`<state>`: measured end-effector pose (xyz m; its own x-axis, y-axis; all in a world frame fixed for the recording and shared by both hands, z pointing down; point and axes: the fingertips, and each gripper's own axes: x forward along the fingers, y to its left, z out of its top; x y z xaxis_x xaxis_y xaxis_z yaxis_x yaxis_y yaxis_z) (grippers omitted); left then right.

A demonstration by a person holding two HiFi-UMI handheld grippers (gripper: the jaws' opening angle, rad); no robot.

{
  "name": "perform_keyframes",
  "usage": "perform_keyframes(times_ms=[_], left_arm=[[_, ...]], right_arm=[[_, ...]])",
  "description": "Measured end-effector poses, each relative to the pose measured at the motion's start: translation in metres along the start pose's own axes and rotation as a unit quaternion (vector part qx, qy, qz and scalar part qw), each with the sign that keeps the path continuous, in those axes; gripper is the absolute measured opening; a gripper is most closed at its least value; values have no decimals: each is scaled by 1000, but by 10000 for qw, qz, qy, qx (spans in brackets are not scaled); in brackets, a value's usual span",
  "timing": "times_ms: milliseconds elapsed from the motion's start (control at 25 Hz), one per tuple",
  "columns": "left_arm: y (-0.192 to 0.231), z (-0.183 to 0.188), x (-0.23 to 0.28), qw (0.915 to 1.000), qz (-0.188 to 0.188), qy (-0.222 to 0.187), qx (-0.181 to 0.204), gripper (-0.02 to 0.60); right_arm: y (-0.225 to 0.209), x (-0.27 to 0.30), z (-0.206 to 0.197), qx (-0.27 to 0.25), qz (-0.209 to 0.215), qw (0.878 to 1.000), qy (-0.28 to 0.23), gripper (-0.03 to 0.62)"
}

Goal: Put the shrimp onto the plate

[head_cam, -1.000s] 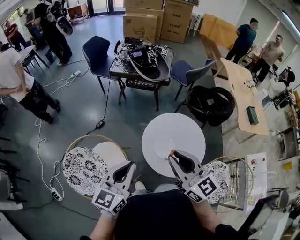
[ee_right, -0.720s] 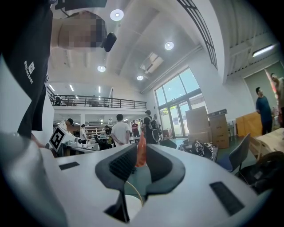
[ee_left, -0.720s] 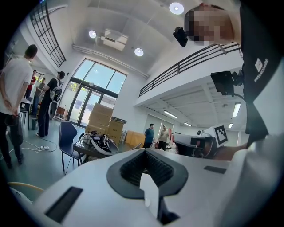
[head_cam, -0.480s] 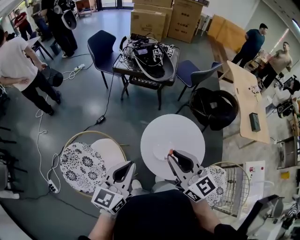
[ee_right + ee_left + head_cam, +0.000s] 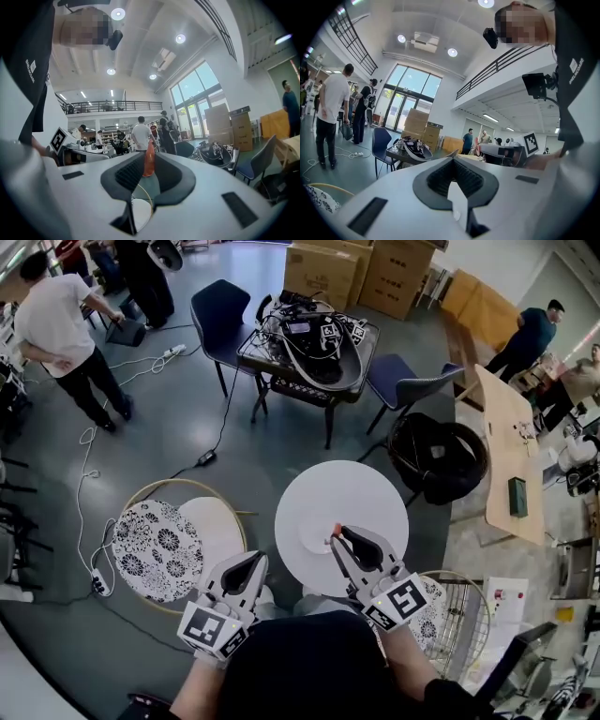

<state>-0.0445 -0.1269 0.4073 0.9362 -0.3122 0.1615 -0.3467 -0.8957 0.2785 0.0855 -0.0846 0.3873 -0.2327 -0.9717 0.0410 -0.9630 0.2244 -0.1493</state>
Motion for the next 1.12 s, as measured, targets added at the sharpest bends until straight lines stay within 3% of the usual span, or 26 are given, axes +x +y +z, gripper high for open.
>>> perform_keyframes(times_ms=[400,640,1120], left_arm=[[-5,-5,1,9985,531,127,49,5],[-6,-13,0,9957,898,212,8,5],[-7,-26,-9,9883,1482,348,-47,6]], right_arm=[[-23,11,-31,43,362,9989,279,71],[-33,26,-67,-226,625,9944,826,72],[-49,53,-153,-13,963,9783,1836,72]])
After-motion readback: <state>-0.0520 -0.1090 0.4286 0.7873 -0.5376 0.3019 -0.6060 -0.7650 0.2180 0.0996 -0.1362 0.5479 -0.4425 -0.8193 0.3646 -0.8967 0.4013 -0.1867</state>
